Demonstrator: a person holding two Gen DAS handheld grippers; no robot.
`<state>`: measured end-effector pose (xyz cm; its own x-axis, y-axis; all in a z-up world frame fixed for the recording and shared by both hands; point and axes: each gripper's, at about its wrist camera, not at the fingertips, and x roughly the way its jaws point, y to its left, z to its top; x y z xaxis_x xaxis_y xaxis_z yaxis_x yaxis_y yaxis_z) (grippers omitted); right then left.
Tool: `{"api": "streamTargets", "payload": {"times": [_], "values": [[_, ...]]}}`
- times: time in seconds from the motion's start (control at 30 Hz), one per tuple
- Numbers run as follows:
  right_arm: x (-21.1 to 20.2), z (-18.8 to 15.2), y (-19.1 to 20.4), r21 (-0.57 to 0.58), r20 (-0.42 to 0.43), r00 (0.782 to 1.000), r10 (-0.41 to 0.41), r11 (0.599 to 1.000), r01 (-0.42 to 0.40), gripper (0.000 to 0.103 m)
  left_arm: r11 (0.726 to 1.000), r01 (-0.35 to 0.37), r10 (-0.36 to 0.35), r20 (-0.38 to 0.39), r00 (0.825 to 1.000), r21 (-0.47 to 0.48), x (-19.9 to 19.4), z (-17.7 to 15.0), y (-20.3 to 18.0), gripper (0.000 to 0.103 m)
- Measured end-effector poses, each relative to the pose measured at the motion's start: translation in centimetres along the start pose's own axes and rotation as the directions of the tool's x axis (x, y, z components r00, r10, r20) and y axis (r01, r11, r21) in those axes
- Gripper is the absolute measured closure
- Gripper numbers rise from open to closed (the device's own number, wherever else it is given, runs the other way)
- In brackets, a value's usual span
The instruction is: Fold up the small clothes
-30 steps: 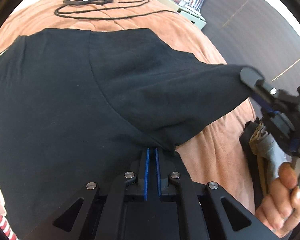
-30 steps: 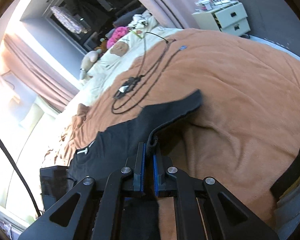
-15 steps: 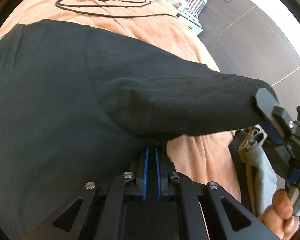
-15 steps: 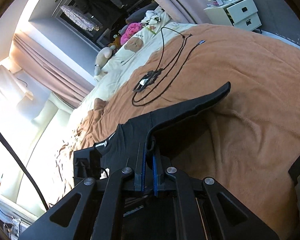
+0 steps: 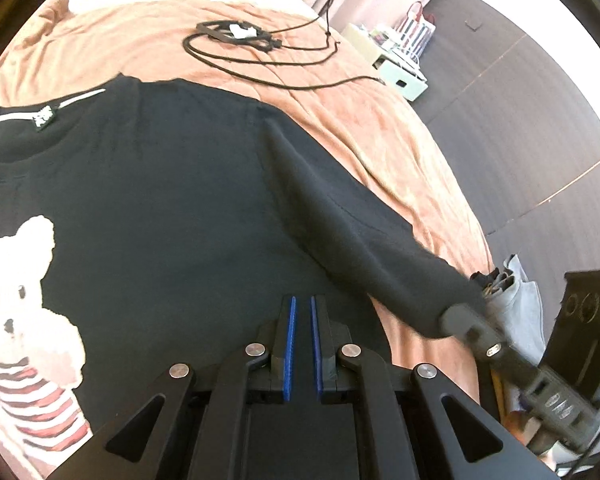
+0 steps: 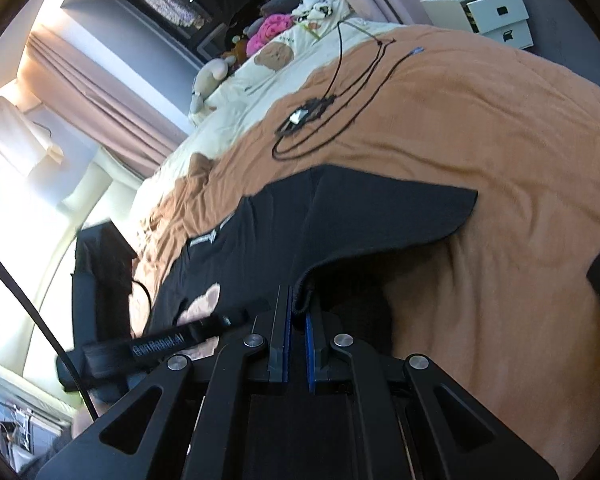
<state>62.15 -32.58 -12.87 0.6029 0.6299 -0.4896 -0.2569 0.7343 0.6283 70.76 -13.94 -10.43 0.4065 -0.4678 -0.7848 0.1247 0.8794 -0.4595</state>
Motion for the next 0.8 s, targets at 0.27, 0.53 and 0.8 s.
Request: {"api": "streamTargets", "payload": {"times": [0.27,0.53,0.8], "values": [[0.8,-0.9,-0.7,0.06,-0.122,0.992,-0.028,0.998,0.036,0.031,1.0,-0.026,0.026,0.009,1.0,0.014,-1.6,-0.4,0.2,0.096],[-0.8,2.0,-3.5,0.155,-0.033,0.999,-0.013,0.988,0.018,0.028,0.999,-0.043,0.043,0.005,0.999,0.005,-1.2,-0.5,1.6,0.096],[2.7,4.2,-7.2,0.245,-0.035,0.997,-0.067,0.967,0.073,0.035,0.998,-0.062,0.062,-0.01,0.998,0.026,-0.2,-0.4,2.4,0.096]]}}
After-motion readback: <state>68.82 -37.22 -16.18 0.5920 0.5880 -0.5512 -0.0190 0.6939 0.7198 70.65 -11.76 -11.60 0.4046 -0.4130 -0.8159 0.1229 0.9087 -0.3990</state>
